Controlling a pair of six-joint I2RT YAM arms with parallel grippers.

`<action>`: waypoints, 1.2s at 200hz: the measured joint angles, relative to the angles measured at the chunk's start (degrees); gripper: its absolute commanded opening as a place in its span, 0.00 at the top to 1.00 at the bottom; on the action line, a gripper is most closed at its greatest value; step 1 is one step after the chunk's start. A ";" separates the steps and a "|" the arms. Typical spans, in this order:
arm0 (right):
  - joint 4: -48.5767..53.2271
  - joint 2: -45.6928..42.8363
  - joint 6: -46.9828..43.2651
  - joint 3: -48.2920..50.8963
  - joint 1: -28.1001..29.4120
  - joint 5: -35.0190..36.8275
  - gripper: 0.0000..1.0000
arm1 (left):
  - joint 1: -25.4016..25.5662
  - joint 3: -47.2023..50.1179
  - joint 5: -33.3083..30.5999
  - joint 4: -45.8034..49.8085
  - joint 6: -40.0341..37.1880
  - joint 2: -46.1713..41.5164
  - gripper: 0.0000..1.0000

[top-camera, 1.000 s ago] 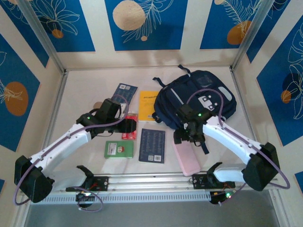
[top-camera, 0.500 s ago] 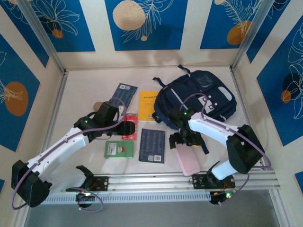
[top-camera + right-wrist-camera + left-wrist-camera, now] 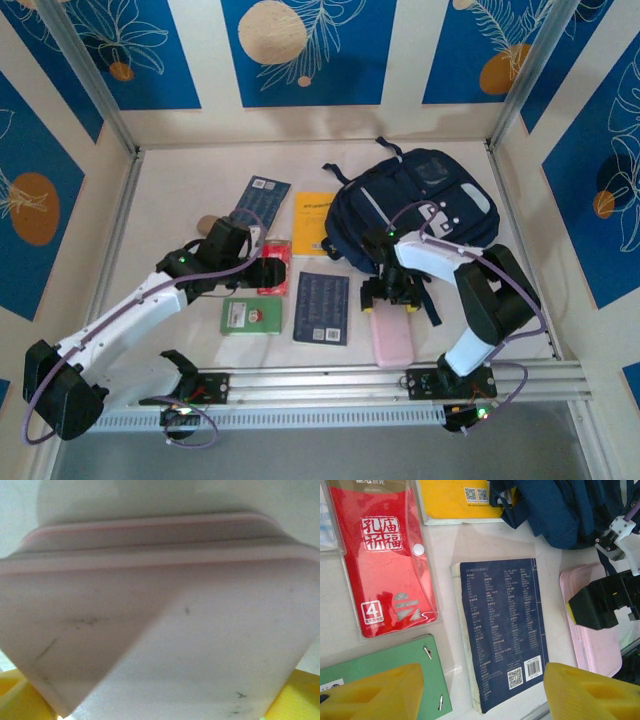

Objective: Pack books, pencil case, and school supplies into a backpack

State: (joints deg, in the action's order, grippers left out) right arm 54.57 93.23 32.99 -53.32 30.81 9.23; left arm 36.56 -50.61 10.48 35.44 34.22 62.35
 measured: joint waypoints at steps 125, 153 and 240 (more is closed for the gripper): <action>-0.76 -9.33 10.38 -8.52 -5.40 -9.70 0.29 | 2.67 0.00 4.17 -5.18 1.75 3.48 0.11; -1.88 -11.82 18.78 -10.21 -8.17 -14.16 0.30 | 5.33 0.00 7.26 -10.23 3.06 5.33 0.05; -9.22 -13.29 37.99 -15.15 -9.84 -18.78 0.34 | 8.13 4.94 17.86 -31.76 11.91 10.58 0.10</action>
State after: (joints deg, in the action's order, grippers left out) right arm 45.34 79.94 70.98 -68.47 20.97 -9.54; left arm 44.69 -45.67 28.34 3.68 46.13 72.93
